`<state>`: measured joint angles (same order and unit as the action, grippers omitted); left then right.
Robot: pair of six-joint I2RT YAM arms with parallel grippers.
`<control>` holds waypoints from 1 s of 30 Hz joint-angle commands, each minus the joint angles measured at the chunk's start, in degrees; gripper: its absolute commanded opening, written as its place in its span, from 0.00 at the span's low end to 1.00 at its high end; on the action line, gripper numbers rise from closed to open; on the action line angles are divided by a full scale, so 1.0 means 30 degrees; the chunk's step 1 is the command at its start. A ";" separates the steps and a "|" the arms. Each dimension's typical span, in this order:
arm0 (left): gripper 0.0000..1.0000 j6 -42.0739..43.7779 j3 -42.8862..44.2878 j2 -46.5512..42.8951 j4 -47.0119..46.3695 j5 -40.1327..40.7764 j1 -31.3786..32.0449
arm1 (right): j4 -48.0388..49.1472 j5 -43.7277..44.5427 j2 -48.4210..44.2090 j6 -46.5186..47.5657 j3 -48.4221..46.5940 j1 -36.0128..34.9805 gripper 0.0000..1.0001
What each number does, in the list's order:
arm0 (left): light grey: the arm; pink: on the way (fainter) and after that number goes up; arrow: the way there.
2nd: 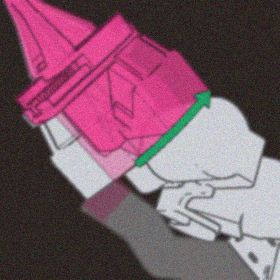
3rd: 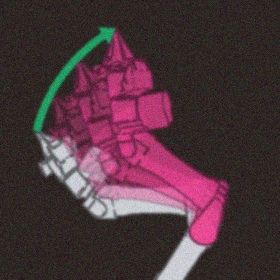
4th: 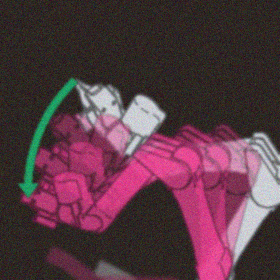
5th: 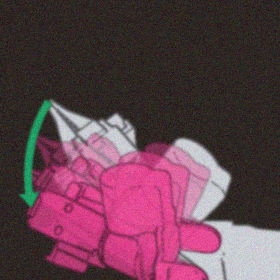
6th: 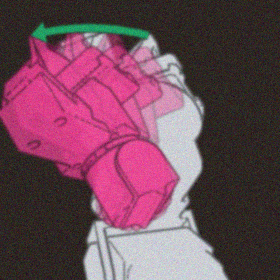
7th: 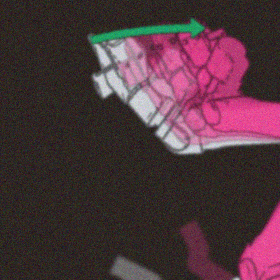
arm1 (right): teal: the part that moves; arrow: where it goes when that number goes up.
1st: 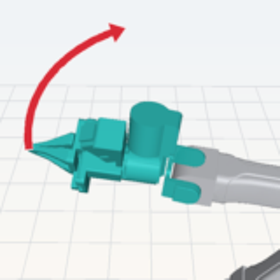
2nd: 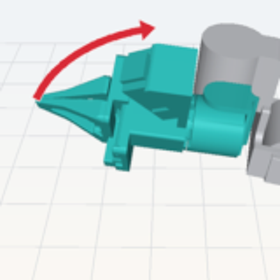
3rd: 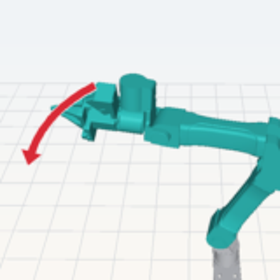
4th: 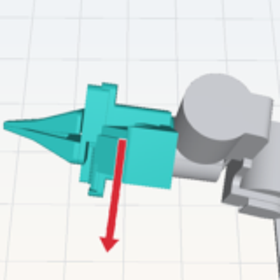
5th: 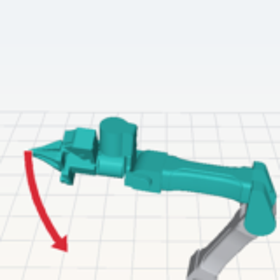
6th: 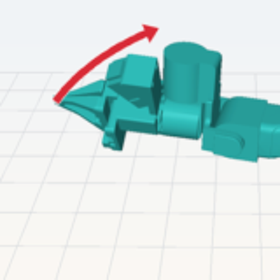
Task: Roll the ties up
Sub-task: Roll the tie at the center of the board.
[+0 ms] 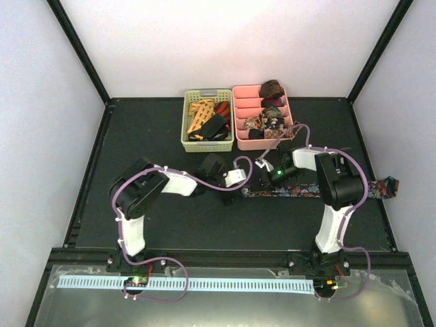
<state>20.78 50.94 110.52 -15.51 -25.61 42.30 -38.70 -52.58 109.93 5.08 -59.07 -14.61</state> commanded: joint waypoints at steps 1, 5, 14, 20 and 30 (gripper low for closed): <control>0.99 -0.0654 -0.0423 -0.2167 -0.0414 0.0099 -0.0600 | -0.0345 0.1390 0.0182 0.0435 0.0488 0.0243 0.02; 0.99 -0.1631 -0.1172 -0.4556 -0.2075 0.0344 -0.0990 | -0.0155 0.1535 0.0318 0.0266 0.0493 0.0542 0.02; 0.99 -0.3790 0.3698 -0.4090 0.5055 -0.4029 -0.3624 | -0.0303 0.0290 0.1190 0.0745 0.0518 0.1055 0.02; 0.99 -0.1888 -0.2547 -0.4728 -0.4538 -0.2876 -0.1332 | -0.0424 -0.0184 0.2133 0.0966 0.0173 0.1062 0.02; 0.99 -0.0077 0.1513 0.0846 -0.1595 -0.2659 -0.0067 | -0.0347 -0.0228 0.1994 0.0921 0.0272 0.1062 0.02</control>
<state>16.58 51.72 108.95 -19.31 -33.23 41.41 -40.01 -58.15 114.43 7.25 -58.98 -11.27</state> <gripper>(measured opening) 0.988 0.071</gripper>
